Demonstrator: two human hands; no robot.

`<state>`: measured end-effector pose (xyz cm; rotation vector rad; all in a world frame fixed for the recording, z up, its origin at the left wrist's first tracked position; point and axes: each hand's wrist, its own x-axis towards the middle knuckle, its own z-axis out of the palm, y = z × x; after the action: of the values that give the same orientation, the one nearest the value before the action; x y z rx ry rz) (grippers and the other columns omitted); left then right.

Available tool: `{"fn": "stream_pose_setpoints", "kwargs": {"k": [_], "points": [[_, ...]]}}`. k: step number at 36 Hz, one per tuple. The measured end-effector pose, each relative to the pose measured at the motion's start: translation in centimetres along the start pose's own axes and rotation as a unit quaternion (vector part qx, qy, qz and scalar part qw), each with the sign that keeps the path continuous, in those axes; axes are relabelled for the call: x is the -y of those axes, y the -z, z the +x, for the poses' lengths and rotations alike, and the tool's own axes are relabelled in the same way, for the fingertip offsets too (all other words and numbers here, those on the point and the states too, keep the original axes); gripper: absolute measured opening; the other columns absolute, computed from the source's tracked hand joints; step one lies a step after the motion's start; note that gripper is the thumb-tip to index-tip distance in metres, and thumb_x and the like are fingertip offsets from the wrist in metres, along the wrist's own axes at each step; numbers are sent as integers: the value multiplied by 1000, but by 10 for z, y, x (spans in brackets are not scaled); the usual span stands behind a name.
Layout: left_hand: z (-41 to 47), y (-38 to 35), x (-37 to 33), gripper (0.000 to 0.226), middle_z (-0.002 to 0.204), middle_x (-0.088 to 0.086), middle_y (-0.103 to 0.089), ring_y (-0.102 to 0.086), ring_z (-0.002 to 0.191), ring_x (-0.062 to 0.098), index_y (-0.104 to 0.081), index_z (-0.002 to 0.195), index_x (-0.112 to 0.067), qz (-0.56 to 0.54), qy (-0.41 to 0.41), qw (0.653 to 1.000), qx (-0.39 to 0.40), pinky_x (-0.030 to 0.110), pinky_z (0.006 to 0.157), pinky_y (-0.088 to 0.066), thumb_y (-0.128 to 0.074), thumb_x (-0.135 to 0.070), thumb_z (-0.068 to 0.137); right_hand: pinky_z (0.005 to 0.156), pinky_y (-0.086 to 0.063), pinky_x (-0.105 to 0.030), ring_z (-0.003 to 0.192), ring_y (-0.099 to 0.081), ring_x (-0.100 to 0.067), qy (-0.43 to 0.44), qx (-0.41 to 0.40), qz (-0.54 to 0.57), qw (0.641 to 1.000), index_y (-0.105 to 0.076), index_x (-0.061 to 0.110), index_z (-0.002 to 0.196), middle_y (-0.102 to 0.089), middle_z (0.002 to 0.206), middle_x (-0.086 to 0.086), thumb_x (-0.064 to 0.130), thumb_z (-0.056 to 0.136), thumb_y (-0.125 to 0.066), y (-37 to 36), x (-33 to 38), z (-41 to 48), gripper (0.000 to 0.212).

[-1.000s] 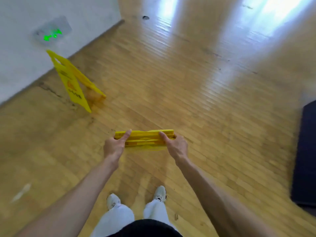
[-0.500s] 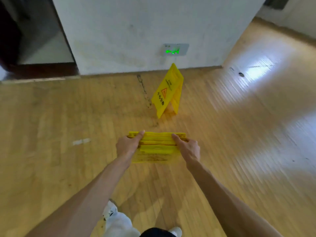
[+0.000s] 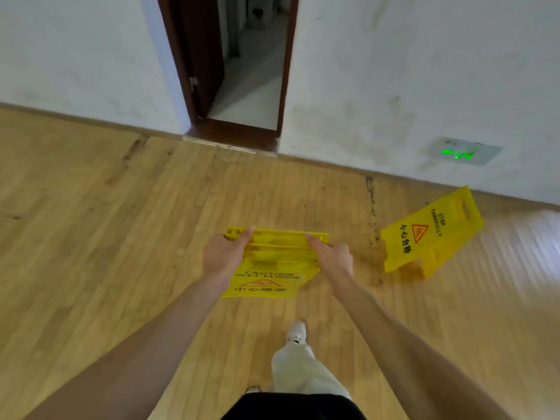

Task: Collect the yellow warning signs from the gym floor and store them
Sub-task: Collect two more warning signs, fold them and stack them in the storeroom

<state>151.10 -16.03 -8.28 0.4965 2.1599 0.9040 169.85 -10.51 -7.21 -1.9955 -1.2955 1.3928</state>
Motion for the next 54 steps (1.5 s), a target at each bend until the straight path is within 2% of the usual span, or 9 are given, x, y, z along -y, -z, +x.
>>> {"fn": "stream_pose_setpoints", "kwargs": {"k": [4, 16, 23, 31, 35, 39, 46, 50, 54], "points": [[50, 14, -30, 49, 64, 5, -57, -58, 74, 28, -56, 60, -13, -5, 4, 1000, -26, 32, 59, -40, -63, -57, 80, 75, -44, -34, 91, -56, -28, 15, 49, -14, 999, -59, 15, 70, -61, 89, -7, 50, 86, -63, -31, 46, 48, 39], [213, 6, -160, 66, 104, 14, -67, -64, 99, 34, -66, 104, 1, -5, 67, 996, -57, 36, 76, -48, -66, -59, 75, 81, -49, -34, 101, -62, -31, 34, 119, -65, 990, -71, 5, 101, -67, 102, -11, 57, 85, -58, -78, 190, 221, 56], [307, 1, -215, 59, 98, 17, -68, -63, 89, 30, -67, 92, 0, -34, 99, 991, -83, 37, 75, -47, -68, -57, 75, 71, -43, -32, 77, -58, -22, 44, 121, -77, 989, -68, 12, 87, -62, 83, -4, 57, 85, -57, -115, 267, 299, 46], [451, 21, -263, 42, 82, 10, -65, -59, 70, 24, -60, 66, -13, -76, 99, 990, -68, 31, 66, -45, -66, -53, 79, 74, -39, -30, 92, -60, -28, 87, 111, -136, 981, -70, 7, 99, -66, 95, -10, 57, 89, -52, -197, 369, 387, 54], [521, 54, -298, 43, 71, 5, -60, -52, 57, 15, -62, 69, -12, -77, 96, 991, -56, 26, 51, -38, -64, -53, 81, 71, -42, -30, 85, -62, -25, 84, 95, -129, 983, -68, 12, 82, -66, 84, -5, 58, 88, -54, -247, 431, 417, 48], [584, 81, -334, 48, 83, 10, -63, -57, 74, 26, -66, 82, -6, -75, 88, 992, -49, 33, 69, -43, -64, -54, 81, 74, -37, -29, 81, -50, -23, 63, 87, -107, 988, -59, 17, 74, -56, 78, -2, 52, 89, -57, -279, 492, 441, 38], [676, 97, -409, 42, 72, 4, -60, -55, 68, 21, -63, 72, -14, -45, 36, 997, -44, 29, 57, -40, -65, -55, 78, 75, -38, -29, 82, -54, -24, 48, 67, -62, 995, -63, 16, 81, -64, 93, -8, 54, 87, -58, -317, 568, 504, 38], [735, 88, -450, 57, 101, 9, -68, -61, 94, 29, -68, 104, -8, -42, 17, 998, -39, 31, 73, -43, -65, -58, 77, 77, -39, -30, 88, -56, -25, 36, 50, -45, 997, -68, 14, 92, -63, 97, -7, 56, 86, -57, -332, 607, 553, 43], [797, 69, -492, 68, 100, 14, -69, -64, 90, 32, -66, 100, -5, -9, 32, 999, -36, 36, 72, -50, -66, -66, 70, 84, -47, -33, 99, -63, -29, 24, 31, -21, 999, -69, 14, 90, -68, 102, -9, 58, 82, -60, -343, 642, 612, 45]]}}
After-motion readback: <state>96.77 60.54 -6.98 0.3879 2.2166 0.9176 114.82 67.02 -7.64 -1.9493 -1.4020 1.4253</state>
